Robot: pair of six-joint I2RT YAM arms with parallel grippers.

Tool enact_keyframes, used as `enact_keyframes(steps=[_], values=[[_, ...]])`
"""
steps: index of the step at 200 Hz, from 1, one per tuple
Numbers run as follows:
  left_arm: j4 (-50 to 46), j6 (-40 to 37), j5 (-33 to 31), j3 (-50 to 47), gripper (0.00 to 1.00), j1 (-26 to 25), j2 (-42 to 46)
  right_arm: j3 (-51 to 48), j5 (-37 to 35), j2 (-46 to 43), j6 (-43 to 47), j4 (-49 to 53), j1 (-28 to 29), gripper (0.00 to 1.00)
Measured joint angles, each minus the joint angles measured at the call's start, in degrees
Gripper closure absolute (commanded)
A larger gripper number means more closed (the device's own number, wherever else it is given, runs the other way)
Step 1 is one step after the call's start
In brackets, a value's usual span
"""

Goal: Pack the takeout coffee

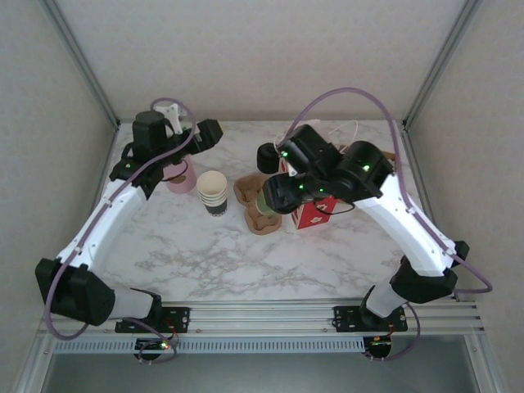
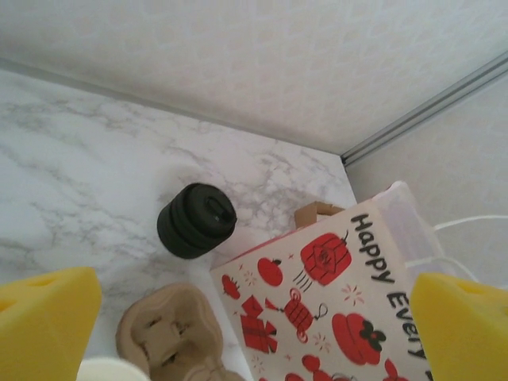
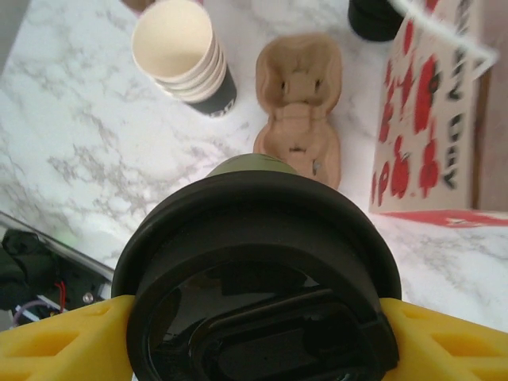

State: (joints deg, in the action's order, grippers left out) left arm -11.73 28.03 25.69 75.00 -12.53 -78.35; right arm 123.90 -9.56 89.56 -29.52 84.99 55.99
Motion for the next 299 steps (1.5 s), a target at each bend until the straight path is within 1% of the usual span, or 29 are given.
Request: enact_keyframes(steps=[61, 96, 114, 142, 171, 219, 248, 267, 299], values=[[1.9, -0.1, -1.3, 10.4, 0.00, -3.6, -12.3, 10.3, -1.9, -1.3, 3.9, 4.2, -6.3, 0.27], [2.4, -2.0, -1.8, 16.4, 0.00, -5.6, -19.8, 15.4, -2.3, -1.2, 6.4, 5.9, -10.8, 0.28], [2.6, -3.3, -1.7, 20.0, 0.02, -6.0, -23.9, 17.1, -2.2, -1.2, 7.4, 6.0, -13.6, 0.28], [2.0, -5.6, -1.7, 26.2, 0.09, -6.3, -30.4, 18.5, -1.2, -0.3, 8.8, 6.3, -18.2, 0.28], [-0.3, -8.2, -1.4, 34.6, 0.20, -6.9, -37.7, 18.6, 0.5, 1.8, 9.7, 6.4, -22.4, 0.28], [-5.7, -12.6, -0.3, 48.6, 0.36, -8.6, -47.9, 19.3, 3.6, 6.5, 10.8, 6.8, -26.4, 0.29], [-7.7, -14.4, 1.0, 53.9, 0.39, -9.5, -52.0, 22.4, 5.0, 10.3, 11.0, 7.0, -28.0, 0.29], [-7.9, -15.3, 1.7, 54.8, 0.40, -9.5, -53.5, 24.4, 5.6, 12.7, 11.2, 7.0, -28.8, 0.29], [-8.0, -16.4, 2.8, 56.8, 0.45, -9.6, -56.7, 24.6, 6.8, 15.3, 11.6, 7.0, -30.0, 0.29]])
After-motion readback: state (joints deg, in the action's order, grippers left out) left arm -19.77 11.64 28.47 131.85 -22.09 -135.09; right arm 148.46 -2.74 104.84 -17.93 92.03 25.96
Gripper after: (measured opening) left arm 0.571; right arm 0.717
